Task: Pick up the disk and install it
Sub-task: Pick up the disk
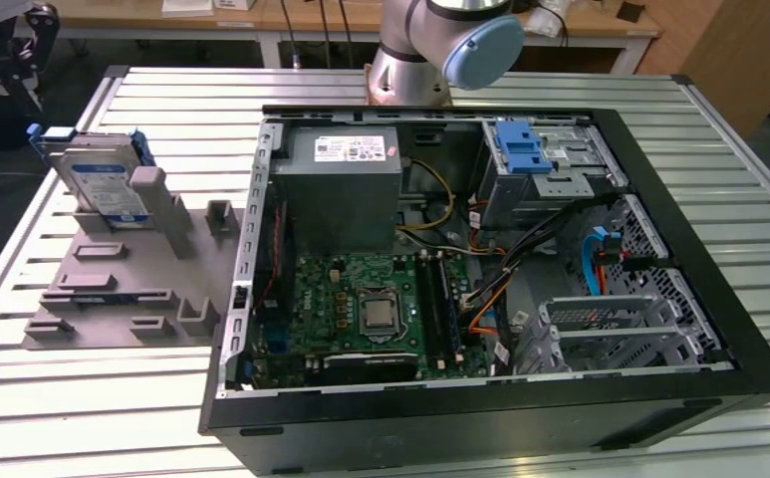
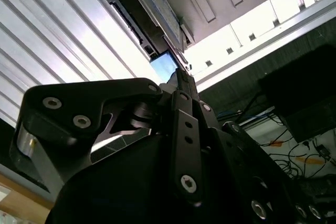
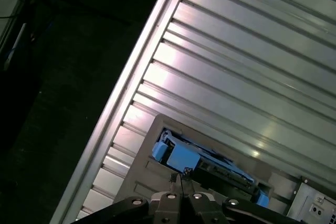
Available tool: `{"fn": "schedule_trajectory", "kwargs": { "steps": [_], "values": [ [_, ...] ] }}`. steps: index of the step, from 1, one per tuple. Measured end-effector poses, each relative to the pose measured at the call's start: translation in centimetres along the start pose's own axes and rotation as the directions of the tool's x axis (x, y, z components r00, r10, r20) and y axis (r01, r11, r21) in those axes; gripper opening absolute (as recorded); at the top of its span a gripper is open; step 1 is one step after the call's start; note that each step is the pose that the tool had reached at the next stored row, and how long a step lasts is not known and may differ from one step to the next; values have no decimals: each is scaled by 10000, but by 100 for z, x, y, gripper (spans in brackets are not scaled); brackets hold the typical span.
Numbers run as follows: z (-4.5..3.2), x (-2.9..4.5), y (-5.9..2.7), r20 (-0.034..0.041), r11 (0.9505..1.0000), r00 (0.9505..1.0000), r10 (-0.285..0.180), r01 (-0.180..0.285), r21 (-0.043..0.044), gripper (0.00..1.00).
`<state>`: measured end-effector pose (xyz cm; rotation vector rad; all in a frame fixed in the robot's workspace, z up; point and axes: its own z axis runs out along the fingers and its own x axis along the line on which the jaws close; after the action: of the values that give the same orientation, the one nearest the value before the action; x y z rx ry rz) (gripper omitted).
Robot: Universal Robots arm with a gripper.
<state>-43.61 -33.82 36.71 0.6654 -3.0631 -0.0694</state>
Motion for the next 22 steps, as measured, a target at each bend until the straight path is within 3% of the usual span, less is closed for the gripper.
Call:
{"fn": "schedule_trajectory", "kwargs": {
  "steps": [7,12,16,22],
  "values": [
    [1,4,2,-23,9970,9970,-771,771,-10,11],
    [4,3,1,-20,9891,9891,-1472,1472,-41,11],
    [9,3,0,-43,9763,9763,-2165,2164,-44,11],
    [20,3,0,-91,9468,9468,-3217,3216,-61,11]
  ]
}}
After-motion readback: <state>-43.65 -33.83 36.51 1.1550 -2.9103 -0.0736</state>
